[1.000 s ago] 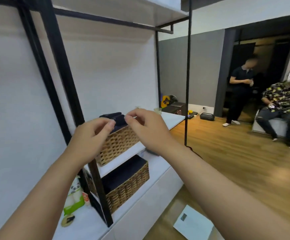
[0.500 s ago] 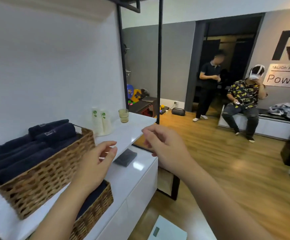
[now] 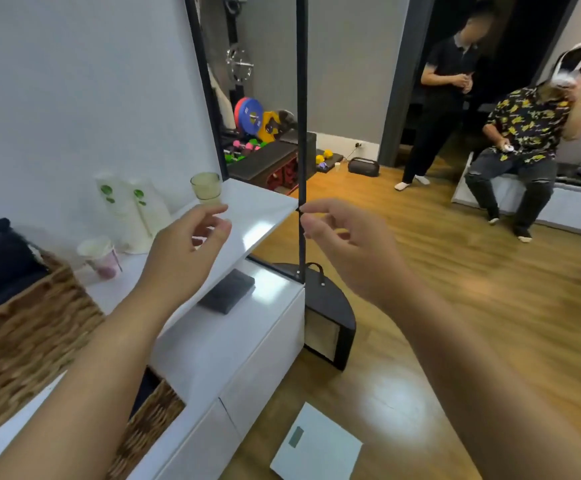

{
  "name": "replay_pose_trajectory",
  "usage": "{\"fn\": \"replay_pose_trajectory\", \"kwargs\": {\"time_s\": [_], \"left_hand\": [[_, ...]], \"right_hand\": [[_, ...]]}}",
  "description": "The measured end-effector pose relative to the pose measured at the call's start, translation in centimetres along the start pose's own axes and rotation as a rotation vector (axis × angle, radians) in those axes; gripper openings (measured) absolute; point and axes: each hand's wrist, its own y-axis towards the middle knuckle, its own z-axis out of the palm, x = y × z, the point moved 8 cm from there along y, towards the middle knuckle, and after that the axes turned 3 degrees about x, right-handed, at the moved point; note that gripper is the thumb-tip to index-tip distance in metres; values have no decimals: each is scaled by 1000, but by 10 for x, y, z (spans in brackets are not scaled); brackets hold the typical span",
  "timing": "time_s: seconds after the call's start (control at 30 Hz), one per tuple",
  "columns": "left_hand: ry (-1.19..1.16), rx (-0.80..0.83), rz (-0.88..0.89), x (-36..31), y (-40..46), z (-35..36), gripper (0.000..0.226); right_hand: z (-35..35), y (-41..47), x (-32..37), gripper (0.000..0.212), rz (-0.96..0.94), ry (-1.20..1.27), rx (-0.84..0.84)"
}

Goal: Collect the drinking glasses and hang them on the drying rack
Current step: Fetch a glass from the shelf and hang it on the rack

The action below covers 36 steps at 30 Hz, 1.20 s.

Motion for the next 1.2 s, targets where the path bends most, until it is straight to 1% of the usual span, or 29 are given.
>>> {"fn": "replay_pose_trajectory", "kwargs": {"time_s": [0.1,0.3,0.4,0.5,0.6,0.73,0.87,1.0,1.2], "left_hand": [[27,-71,-39,1,36,30,31],[48,-188,-188,11,90,82,32],[81,-209,-247,21,108,96,32],[109,-253,-293,39,121,93,34],[139,-299,-344,63,133,82,41],[153,-310,-374,95,161,68,54],[192,-284,-328,124,208,58,61],[232,-251,-293,151,257,50,63],[301,-229,-352,179,312,45,72]], "right_hand": [[-9,46,-40,36,-27,24,78],[-10,127,-97,36,-79,53,303],[2,164,-113,37,-108,60,372],[20,196,-123,37,-112,87,418],[43,221,-129,35,-88,121,439],[76,248,-127,33,-56,146,456],[114,284,-126,34,-24,161,441],[153,335,-119,35,-44,161,406],[192,399,-113,37,-85,118,430]]}}
